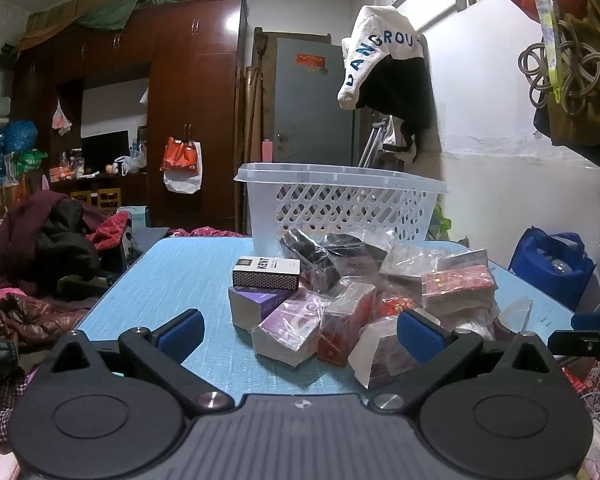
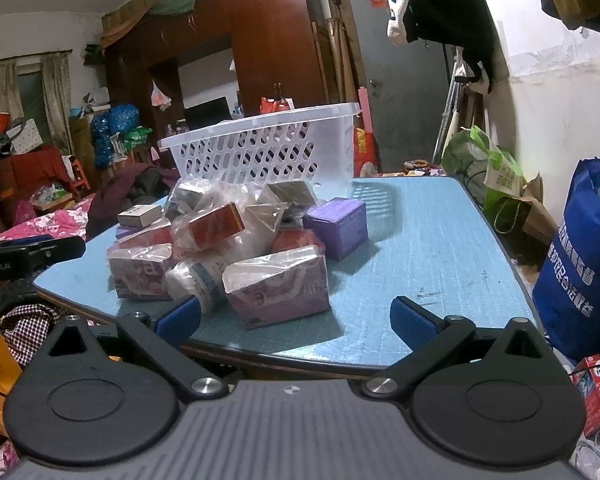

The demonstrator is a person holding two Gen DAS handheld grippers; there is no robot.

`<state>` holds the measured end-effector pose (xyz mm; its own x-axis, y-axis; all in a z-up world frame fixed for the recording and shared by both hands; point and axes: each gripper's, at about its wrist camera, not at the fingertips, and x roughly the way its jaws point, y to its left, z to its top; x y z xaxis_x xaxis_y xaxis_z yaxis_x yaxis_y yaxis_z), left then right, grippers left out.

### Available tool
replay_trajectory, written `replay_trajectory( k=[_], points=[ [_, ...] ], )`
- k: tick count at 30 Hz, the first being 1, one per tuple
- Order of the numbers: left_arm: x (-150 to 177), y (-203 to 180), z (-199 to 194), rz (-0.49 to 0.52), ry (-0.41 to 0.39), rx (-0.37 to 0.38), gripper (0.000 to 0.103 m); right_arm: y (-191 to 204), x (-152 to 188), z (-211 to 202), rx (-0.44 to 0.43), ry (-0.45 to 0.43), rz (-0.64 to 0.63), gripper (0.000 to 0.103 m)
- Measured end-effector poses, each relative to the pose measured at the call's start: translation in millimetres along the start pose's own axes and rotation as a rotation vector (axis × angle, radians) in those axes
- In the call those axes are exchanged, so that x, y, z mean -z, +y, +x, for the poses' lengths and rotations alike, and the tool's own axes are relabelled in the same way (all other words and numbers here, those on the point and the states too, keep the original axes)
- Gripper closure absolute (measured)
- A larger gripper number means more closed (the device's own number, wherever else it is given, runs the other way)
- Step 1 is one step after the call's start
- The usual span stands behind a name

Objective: Organize objects

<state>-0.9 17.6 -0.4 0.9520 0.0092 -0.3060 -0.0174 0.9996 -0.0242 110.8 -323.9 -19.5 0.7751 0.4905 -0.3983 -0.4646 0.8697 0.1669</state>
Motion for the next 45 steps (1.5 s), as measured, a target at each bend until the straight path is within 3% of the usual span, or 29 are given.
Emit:
replay_trajectory(
  k=[45],
  points=[
    [4.2, -3.9, 0.6, 0.002, 0.014, 0.022, 0.0, -3.4, 2.4, 1.7, 0.005, 0.007, -0.004, 0.0]
  ],
)
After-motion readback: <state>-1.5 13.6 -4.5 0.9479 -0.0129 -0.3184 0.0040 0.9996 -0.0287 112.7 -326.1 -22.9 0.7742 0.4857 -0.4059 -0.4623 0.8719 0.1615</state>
